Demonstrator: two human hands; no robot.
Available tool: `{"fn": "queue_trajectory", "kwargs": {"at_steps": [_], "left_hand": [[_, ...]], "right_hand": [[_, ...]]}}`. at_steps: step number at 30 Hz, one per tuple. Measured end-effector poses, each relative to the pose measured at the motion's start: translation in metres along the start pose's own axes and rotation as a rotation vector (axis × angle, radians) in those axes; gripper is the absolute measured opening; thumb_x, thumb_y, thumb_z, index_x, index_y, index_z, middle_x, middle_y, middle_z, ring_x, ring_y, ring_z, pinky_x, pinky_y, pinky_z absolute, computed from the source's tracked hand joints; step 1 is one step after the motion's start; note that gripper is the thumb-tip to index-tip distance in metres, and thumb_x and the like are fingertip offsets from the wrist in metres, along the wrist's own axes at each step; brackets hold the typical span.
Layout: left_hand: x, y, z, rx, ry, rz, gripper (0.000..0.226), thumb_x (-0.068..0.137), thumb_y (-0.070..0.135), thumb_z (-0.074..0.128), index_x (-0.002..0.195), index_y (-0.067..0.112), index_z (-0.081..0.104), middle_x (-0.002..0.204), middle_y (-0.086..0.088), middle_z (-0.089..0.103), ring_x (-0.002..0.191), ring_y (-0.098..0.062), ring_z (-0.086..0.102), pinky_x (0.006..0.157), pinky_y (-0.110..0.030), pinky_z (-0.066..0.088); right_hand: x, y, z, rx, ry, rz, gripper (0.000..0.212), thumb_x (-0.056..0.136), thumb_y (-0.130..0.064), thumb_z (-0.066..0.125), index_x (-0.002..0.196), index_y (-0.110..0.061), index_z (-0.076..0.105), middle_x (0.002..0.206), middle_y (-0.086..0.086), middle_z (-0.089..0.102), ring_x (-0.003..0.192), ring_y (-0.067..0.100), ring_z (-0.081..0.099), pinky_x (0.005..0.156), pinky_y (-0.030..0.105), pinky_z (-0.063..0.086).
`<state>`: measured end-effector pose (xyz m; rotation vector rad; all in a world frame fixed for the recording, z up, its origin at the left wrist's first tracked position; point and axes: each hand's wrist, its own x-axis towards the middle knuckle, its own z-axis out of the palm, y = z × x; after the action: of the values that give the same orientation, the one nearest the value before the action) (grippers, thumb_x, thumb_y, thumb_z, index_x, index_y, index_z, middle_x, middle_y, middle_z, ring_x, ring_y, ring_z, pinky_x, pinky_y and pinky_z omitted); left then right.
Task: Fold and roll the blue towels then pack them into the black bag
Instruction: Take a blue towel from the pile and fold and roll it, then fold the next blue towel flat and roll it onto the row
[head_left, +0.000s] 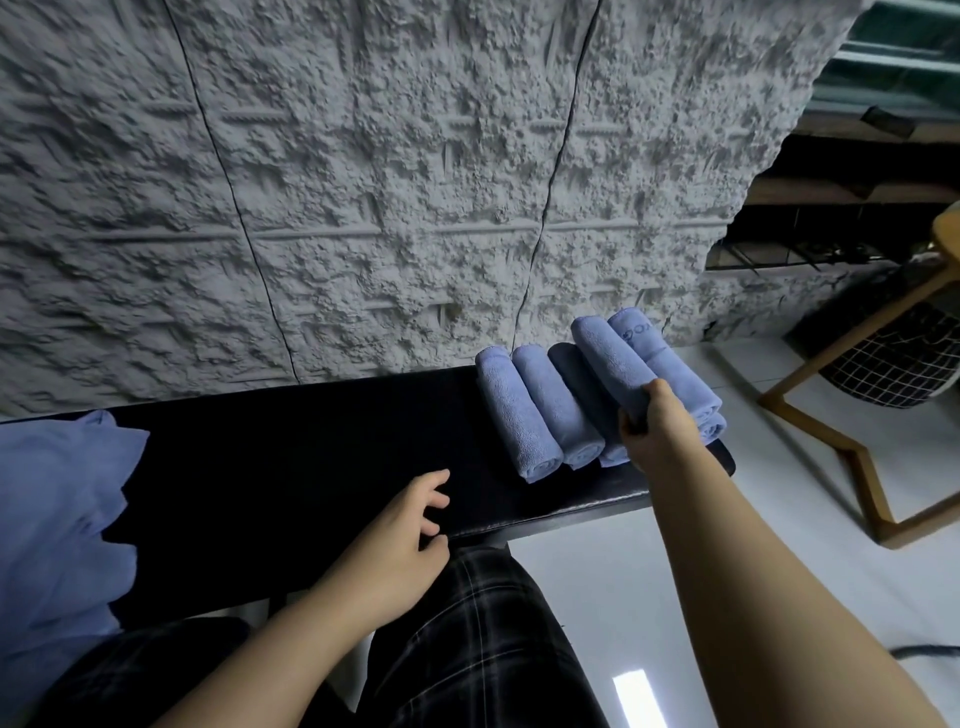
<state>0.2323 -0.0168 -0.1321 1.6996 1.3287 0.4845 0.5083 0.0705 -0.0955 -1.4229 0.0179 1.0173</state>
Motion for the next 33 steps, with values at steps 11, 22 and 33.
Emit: {"fn": "queue_trajectory", "kwargs": {"at_steps": [11,22,33], "left_hand": [[-0.002,-0.007,-0.002,0.106,-0.025,0.009,0.061,0.094,0.023,0.049,0.143,0.037,0.016,0.13,0.021,0.036,0.105,0.004,0.049,0.081,-0.01,0.038],[-0.031,-0.035,-0.029,0.341,0.2,0.018,0.065,0.094,0.02,0.048,0.145,0.035,0.012,0.147,0.016,0.018,0.109,-0.004,0.052,0.083,-0.02,0.048],[-0.096,-0.143,-0.096,0.579,0.726,-0.324,0.065,0.062,0.001,0.079,0.122,0.016,0.058,0.144,-0.015,0.031,0.13,-0.038,0.026,0.098,-0.059,0.035]], "right_hand": [[-0.003,0.014,-0.01,-0.261,0.217,-0.064,0.056,0.088,-0.04,0.061,0.125,-0.001,0.047,0.091,0.002,0.05,0.061,0.011,0.048,0.046,0.022,0.046],[-0.084,0.097,0.02,-0.484,0.048,-0.389,0.078,0.084,-0.038,0.066,0.142,-0.002,0.028,0.143,0.019,0.031,0.127,0.03,0.042,0.106,0.038,0.036],[-0.153,0.191,0.019,-0.932,-0.674,-0.8,0.067,0.091,-0.02,0.061,0.145,-0.011,0.022,0.135,-0.002,0.023,0.08,0.002,0.058,0.076,0.001,0.037]]}}
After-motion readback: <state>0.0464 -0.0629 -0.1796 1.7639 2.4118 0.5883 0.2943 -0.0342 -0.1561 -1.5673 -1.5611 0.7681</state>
